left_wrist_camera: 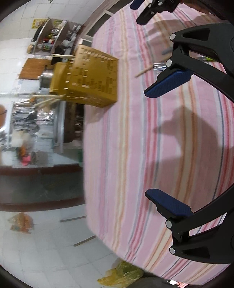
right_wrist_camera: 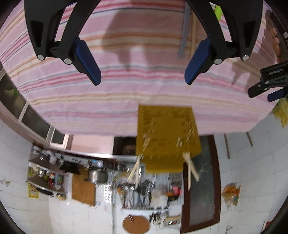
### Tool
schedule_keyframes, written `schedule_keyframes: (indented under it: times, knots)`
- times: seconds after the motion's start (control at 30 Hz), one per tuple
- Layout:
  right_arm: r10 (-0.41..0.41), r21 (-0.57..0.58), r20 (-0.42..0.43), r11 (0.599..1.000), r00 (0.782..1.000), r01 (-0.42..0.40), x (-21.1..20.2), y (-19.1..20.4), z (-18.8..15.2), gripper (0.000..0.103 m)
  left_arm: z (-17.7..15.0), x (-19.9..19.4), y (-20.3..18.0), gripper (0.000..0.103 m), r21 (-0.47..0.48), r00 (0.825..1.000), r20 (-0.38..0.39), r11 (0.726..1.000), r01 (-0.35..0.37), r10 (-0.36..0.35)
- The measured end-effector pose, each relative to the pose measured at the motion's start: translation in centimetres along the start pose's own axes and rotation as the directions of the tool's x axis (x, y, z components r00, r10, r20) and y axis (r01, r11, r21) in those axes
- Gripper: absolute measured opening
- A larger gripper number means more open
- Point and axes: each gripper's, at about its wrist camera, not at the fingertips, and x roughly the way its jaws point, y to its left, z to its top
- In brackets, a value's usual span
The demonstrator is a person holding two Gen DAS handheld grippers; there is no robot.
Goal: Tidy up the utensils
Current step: 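Move both open tools back down toward the remaining utensils on the table, then close the right tool on a wooden chopstick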
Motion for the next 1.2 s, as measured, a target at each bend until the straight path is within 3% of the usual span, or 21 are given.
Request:
schedule_keyframes:
  times: [0.23,0.4,0.5,0.63,0.7,0.83,0.9,1.2]
  knots:
    - [0.021,-0.056,-0.111,0.998,0.994,-0.028,2.8,2.4,-1.6,0.091,-1.2,1.6,0.4,0.098,-0.028,0.997,-0.071,0.999,0.020,-0.022]
    - [0.040,-0.071,-0.143,0.996,0.989,-0.050,4.8,3.7,-0.2,0.090,-1.1,2.1,1.0,0.098,-0.047,0.996,-0.086,0.999,0.004,-0.008]
    - [0.045,-0.096,-0.169,0.993,0.985,-0.061,6.2,5.0,0.5,0.078,-1.0,2.3,1.2,0.098,-0.047,0.996,-0.084,0.999,-0.010,0.006]
    - [0.059,-0.143,-0.205,0.986,0.977,-0.090,7.8,7.3,0.8,0.071,-0.9,2.4,1.3,0.098,-0.041,0.997,-0.080,0.999,-0.017,0.013]
    - [0.050,-0.178,-0.246,0.979,0.968,-0.096,9.0,8.3,0.6,0.047,-0.9,2.6,1.3,0.098,-0.042,0.996,-0.087,0.999,-0.012,0.008]
    - [0.093,-0.140,-0.289,0.981,0.953,-0.138,10.1,8.3,0.5,0.031,-0.9,2.9,1.4,0.098,-0.047,0.995,-0.096,0.999,-0.003,-0.002]
    - [0.100,-0.148,-0.292,0.978,0.951,-0.148,10.1,8.5,0.6,0.008,-0.8,3.1,1.3,0.098,-0.053,0.995,-0.102,0.999,0.002,-0.008]
    - [0.104,-0.092,-0.281,0.987,0.954,-0.135,8.6,4.9,0.9,0.008,-0.8,2.5,-0.9,0.098,-0.044,0.991,-0.116,0.997,0.065,-0.070]
